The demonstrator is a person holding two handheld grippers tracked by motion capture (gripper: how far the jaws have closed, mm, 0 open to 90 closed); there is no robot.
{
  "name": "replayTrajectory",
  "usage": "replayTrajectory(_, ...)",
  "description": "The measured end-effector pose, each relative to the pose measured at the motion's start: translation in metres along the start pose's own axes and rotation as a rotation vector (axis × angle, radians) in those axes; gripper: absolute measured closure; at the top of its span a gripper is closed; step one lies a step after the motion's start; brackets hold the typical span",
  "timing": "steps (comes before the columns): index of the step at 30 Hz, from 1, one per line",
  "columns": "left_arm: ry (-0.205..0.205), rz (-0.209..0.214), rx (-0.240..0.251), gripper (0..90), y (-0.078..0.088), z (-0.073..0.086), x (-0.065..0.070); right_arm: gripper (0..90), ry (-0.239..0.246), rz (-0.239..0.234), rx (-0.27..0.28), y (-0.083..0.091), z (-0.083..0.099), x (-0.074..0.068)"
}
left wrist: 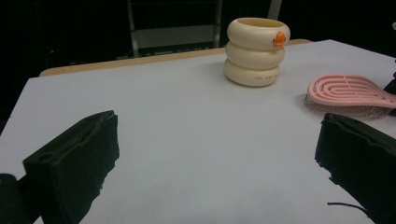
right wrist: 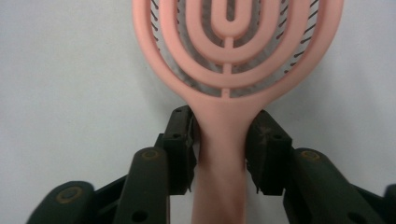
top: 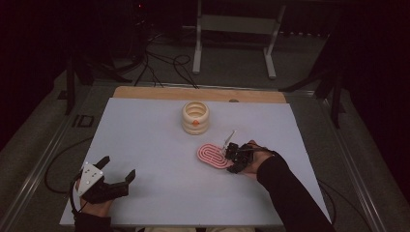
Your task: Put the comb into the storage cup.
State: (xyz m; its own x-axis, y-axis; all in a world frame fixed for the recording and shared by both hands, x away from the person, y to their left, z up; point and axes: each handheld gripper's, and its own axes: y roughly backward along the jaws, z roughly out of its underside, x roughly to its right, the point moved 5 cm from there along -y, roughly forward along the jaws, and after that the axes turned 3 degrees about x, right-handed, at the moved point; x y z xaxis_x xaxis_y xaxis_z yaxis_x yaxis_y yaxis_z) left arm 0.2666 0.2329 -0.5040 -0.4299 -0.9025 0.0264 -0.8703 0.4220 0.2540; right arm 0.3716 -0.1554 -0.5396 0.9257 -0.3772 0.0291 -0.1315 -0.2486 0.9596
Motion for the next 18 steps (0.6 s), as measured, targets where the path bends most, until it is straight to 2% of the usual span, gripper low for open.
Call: replayTrajectory(18, 0.001, 0.0, -0.001, 0.4, 0.0003, -0.0001, 0.0003, 68.3, -0.015, 0.017, -0.013, -0.0003, -0.001, -0.0028)
